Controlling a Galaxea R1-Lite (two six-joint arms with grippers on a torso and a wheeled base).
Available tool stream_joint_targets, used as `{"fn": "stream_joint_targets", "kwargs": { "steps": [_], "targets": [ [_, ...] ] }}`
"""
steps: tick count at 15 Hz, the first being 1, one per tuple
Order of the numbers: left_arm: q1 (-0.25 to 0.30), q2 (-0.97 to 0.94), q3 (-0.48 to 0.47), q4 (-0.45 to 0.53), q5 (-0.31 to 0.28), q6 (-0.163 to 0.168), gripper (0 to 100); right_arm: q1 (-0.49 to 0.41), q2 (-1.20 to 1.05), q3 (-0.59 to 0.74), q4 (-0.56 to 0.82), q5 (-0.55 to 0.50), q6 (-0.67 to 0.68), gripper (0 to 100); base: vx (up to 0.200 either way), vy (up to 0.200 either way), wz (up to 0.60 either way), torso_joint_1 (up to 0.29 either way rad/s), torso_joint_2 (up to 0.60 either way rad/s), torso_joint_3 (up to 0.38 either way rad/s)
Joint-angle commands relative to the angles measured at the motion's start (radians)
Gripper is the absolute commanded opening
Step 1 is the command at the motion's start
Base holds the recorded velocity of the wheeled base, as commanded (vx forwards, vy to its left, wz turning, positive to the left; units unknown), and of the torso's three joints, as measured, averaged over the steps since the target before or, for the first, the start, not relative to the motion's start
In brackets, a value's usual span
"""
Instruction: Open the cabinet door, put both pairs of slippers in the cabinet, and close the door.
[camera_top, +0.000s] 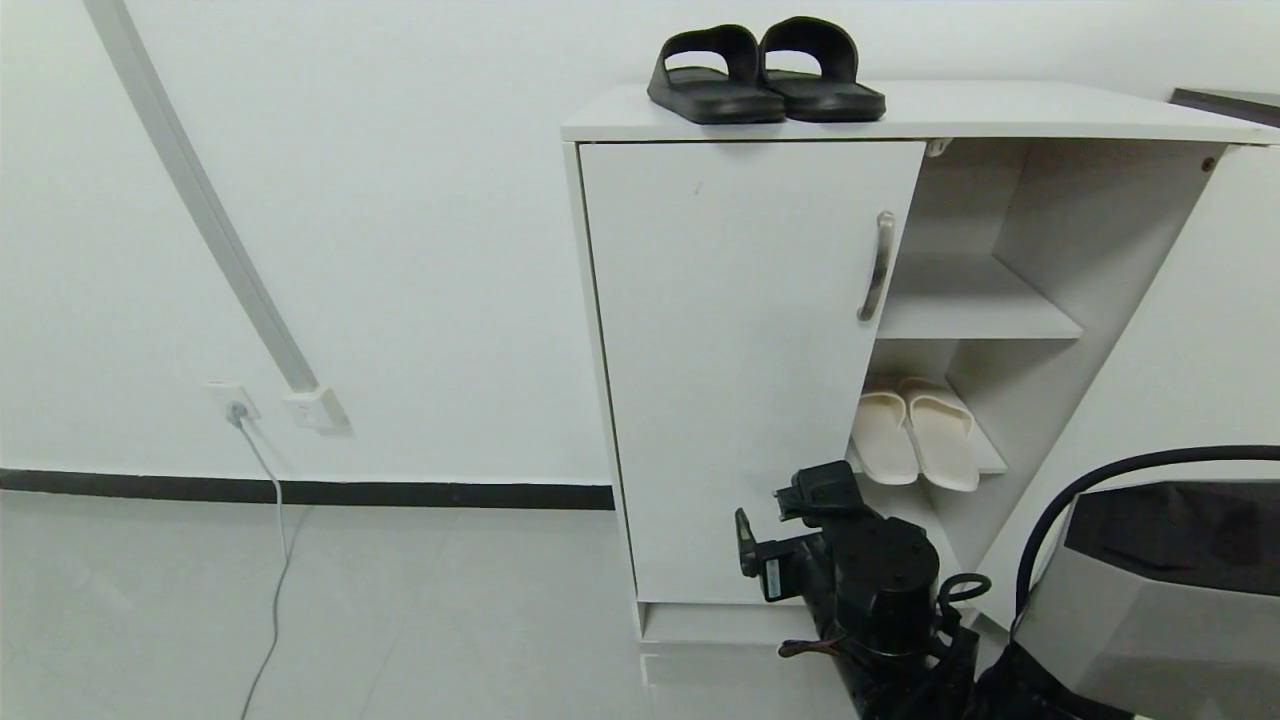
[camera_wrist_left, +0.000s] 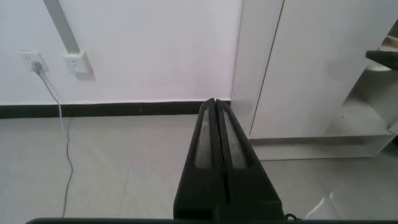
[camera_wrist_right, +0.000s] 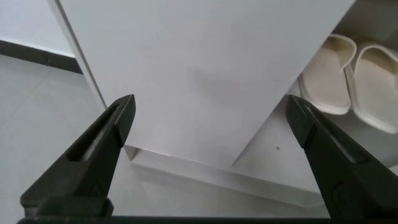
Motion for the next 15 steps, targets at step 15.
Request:
{"fn": "stream_joint_targets", "kwargs": {
  "steps": [15],
  "targets": [
    [0.000, 0.001, 0.000, 0.000, 0.000, 0.000, 0, 0.003, 0.004, 0.016, -0.011, 0.001, -0.010, 100, 0.000, 0.000, 0.00, 0.048, -0.26, -0.217]
  ]
}}
